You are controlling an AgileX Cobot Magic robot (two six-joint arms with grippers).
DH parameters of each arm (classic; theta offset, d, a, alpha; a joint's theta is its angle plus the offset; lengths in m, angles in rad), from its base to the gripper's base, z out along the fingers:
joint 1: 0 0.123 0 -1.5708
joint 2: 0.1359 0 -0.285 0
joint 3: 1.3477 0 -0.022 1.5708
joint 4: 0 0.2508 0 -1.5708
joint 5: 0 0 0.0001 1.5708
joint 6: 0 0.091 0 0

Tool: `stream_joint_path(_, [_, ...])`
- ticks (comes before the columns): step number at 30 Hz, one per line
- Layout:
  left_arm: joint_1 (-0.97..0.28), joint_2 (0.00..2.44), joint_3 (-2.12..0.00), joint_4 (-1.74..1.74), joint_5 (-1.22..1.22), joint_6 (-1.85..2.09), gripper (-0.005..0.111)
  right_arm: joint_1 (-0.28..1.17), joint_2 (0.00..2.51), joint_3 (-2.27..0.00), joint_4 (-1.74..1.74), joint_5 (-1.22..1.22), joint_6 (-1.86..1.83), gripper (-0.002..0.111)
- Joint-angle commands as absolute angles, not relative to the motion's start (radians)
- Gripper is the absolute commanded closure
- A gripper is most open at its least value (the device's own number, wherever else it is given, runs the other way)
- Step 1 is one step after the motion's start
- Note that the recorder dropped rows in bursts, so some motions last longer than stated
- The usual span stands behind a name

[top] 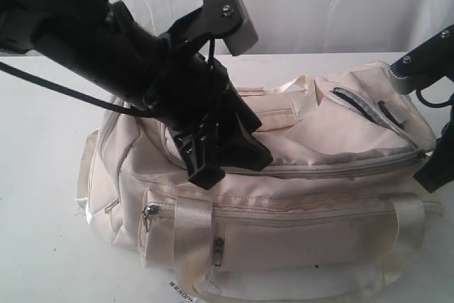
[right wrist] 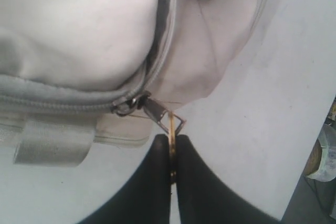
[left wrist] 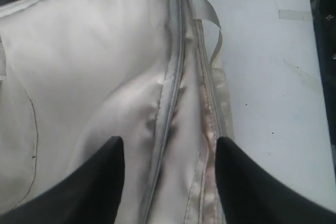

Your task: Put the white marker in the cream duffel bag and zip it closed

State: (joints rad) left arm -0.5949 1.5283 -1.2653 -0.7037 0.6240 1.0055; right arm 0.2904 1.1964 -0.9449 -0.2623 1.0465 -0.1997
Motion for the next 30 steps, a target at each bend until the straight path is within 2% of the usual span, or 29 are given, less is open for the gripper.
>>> stream_joint_path(1, [-0.65, 1.563, -1.27, -0.716, 0.565, 1.009, 0.05, 0.283, 1.191, -0.941, -0.256, 1.028, -0.208, 0.108])
stream_joint_path(6, [-0.688, 1.604, -1.27, -0.716, 0.503, 1.009, 0.05, 0.283, 1.191, -0.941, -0.235, 1.026, -0.221, 0.108])
stream_joint_path(22, [-0.692, 1.646, -1.27, -0.72, 0.446, 1.021, 0.05, 0.283, 1.191, -0.941, -0.225, 1.013, -0.223, 0.108])
stream_joint_path(30, [-0.772, 1.653, -1.27, -0.718, 0.411, 1.061, 0.05, 0.283, 1.191, -0.941, -0.223, 1.001, -0.223, 0.108])
